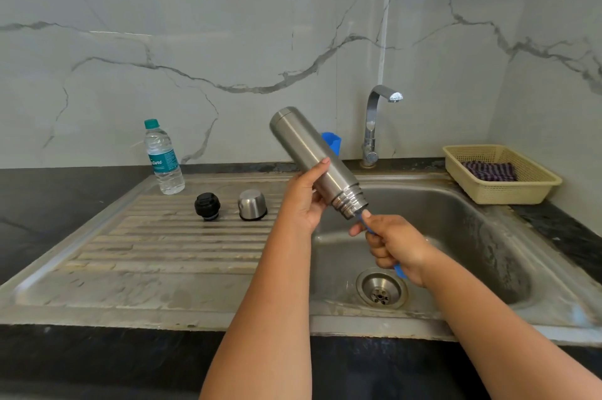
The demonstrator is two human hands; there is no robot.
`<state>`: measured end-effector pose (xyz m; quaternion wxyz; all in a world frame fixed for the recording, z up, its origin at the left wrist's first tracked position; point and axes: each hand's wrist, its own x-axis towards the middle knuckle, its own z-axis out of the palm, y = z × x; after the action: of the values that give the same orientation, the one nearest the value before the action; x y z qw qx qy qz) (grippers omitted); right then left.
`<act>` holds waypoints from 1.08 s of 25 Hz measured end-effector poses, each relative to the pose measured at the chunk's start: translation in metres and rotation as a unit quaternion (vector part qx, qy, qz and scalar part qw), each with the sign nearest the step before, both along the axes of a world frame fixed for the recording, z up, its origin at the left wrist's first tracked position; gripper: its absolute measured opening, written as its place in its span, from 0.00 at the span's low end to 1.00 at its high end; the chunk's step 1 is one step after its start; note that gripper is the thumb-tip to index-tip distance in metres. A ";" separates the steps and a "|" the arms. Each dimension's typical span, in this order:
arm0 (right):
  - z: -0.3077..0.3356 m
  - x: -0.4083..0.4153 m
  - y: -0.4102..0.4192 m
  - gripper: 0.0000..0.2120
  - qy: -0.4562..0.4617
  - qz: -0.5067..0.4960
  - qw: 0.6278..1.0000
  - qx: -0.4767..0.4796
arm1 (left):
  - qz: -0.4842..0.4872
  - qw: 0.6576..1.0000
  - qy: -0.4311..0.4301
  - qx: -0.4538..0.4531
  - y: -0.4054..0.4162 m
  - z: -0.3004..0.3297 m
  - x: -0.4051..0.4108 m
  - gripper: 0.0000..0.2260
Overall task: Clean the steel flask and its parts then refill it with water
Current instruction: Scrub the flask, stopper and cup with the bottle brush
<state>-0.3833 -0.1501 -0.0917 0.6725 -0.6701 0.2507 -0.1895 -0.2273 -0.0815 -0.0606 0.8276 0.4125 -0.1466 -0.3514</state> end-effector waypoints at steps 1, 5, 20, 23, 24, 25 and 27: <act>0.000 -0.002 -0.002 0.17 -0.002 -0.006 1.000 0.016 | -0.026 1.000 -0.007 -0.009 0.000 0.001 -0.001 0.21; -0.005 -0.009 -0.016 0.13 0.123 -0.166 0.860 -0.467 | -0.008 0.990 -0.116 0.083 -0.008 0.000 -0.010 0.23; -0.001 -0.005 -0.007 0.10 0.095 -0.165 0.849 -0.492 | 0.111 0.992 -0.056 0.012 -0.013 0.004 -0.021 0.27; -0.005 0.001 -0.004 0.10 0.082 -0.123 0.861 -0.487 | 0.136 0.990 -0.044 -0.013 -0.014 -0.001 -0.015 0.28; -0.005 -0.001 -0.005 0.10 0.092 -0.119 0.864 -0.480 | 0.146 0.988 -0.045 -0.020 -0.013 0.000 -0.013 0.27; -0.002 -0.002 -0.007 0.10 0.115 -0.132 0.861 -0.477 | 0.155 0.986 -0.046 -0.028 -0.013 0.001 -0.012 0.27; -0.001 -0.005 -0.011 0.13 0.179 -0.199 0.798 -0.540 | 0.155 0.986 -0.039 -0.043 -0.012 0.003 -0.014 0.26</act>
<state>-0.3886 -0.1606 -0.0932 0.0920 -0.8821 0.3510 -0.3006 -0.2416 -0.0940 -0.0572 0.8828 0.4072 -0.1283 -0.1958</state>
